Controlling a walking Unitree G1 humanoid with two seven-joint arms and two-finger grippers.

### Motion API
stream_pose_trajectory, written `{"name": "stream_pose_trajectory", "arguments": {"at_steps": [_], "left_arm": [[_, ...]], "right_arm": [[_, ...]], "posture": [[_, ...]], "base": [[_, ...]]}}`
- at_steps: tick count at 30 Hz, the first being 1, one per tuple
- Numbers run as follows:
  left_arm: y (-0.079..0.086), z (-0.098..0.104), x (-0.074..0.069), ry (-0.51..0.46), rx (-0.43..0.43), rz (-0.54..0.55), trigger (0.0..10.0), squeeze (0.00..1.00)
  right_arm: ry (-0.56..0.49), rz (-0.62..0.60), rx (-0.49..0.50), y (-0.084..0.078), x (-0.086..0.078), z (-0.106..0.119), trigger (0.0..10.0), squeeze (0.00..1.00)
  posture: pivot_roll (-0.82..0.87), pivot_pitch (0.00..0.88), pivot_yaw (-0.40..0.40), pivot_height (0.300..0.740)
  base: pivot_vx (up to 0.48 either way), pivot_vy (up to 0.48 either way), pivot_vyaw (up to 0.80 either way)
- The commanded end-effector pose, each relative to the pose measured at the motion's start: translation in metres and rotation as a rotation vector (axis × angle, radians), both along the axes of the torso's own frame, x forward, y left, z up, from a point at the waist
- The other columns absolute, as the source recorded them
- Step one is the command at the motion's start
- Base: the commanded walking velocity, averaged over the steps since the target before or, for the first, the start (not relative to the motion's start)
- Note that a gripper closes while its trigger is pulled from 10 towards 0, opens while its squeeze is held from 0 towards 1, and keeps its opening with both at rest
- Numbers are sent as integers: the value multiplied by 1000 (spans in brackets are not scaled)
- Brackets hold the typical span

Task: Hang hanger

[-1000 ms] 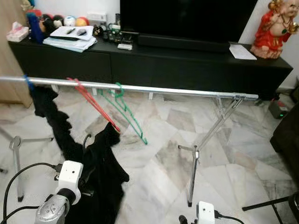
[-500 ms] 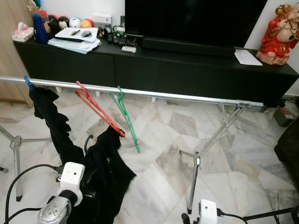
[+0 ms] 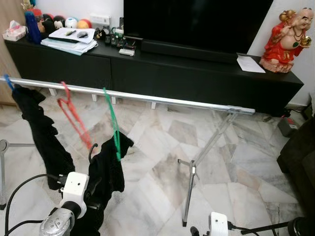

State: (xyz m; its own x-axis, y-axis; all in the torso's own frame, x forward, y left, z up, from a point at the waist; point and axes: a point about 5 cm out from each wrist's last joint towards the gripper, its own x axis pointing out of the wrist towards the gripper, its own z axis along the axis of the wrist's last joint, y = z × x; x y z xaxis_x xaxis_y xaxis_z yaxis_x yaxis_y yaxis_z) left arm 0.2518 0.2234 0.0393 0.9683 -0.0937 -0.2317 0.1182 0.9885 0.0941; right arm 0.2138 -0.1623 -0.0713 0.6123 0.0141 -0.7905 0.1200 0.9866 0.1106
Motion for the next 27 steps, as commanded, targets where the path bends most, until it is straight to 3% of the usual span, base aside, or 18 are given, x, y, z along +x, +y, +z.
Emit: {"name": "stream_pose_trajectory", "arguments": {"at_steps": [1, 9, 13, 17, 27], "left_arm": [[-11, 1, 2, -17, 9, -42, 10000, 0], [-16, -3, 0, -1, 25, -52, 10000, 0], [-14, -6, 0, 16, 48, -44, 10000, 0], [-16, -12, -4, 43, 140, -78, 10000, 0], [-18, -9, -1, 31, 209, -67, 10000, 0]], "right_arm": [[27, -5, -21, -9, -6, -3, 10000, 0], [27, 4, -25, -10, -6, -3, 10000, 0], [29, 16, -31, -10, -6, -3, 10000, 0], [29, 22, -37, -11, -6, -3, 10000, 0], [27, 34, -43, -12, -4, -2, 10000, 0]], "posture": [[43, 105, -66, 740], [40, 105, -66, 740], [40, 109, -68, 740], [40, 112, -70, 740], [50, 107, -76, 740]], "base": [[0, -458, 0], [0, -447, 0], [0, 0, 0], [0, 0, 0], [0, 0, 0]]}}
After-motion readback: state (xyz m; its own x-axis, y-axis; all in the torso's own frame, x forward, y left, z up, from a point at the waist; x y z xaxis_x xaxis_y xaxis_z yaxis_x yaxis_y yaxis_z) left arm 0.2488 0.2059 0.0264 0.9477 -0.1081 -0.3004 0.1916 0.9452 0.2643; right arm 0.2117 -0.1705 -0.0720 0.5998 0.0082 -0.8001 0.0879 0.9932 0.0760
